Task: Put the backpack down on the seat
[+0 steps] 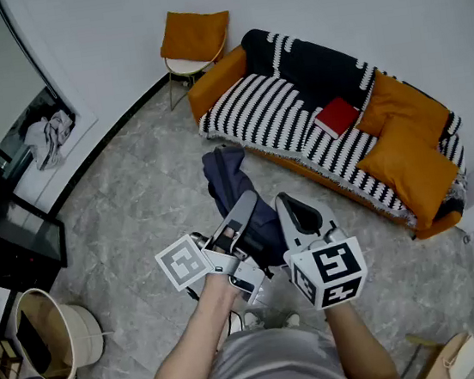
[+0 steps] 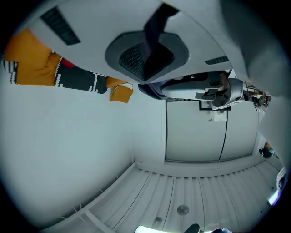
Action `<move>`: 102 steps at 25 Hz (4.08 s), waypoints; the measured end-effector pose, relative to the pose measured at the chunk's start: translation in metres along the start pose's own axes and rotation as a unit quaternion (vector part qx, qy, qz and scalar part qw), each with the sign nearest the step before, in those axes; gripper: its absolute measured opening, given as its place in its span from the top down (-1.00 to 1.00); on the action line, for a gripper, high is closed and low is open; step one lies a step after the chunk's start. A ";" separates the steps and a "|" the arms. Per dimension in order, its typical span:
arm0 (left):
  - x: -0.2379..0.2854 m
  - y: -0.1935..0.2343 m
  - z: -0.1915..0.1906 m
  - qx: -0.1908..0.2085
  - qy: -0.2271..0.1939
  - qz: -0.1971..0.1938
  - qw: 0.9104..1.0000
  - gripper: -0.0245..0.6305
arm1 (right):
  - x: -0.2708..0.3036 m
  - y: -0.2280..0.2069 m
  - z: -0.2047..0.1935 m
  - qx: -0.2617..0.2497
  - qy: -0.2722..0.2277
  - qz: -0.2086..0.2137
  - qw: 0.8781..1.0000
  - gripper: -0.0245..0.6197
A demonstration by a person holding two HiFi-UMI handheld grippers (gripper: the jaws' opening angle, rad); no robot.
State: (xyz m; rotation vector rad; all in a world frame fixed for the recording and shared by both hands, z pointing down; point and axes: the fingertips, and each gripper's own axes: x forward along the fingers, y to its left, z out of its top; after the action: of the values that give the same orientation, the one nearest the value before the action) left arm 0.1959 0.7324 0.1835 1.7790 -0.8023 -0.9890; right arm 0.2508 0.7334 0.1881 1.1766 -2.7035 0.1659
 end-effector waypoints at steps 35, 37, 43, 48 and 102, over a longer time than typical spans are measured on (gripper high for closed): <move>0.066 0.065 0.065 -0.027 0.011 0.020 0.999 0.85 | 0.106 -0.047 0.003 -0.002 0.012 0.014 1.000 0.92; 0.084 0.074 0.068 -0.028 0.008 0.024 0.999 0.85 | 0.119 -0.064 0.005 0.001 0.012 0.020 1.000 0.92; 0.145 0.101 0.081 -0.029 -0.009 0.035 0.999 0.85 | 0.159 -0.120 0.011 0.004 0.019 0.041 0.999 0.92; 0.189 0.120 0.088 -0.020 -0.013 0.039 0.999 0.85 | 0.185 -0.162 0.014 0.009 0.021 0.049 0.999 0.92; 0.378 0.311 0.357 -0.074 0.090 0.030 0.993 0.85 | 0.529 -0.251 0.047 0.034 0.059 -0.066 0.995 0.92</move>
State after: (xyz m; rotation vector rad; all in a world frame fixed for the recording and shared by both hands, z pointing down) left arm 0.0263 0.1578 0.2733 1.6781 -0.6486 -0.8143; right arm 0.0758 0.1775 0.2631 1.3153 -2.5274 0.3019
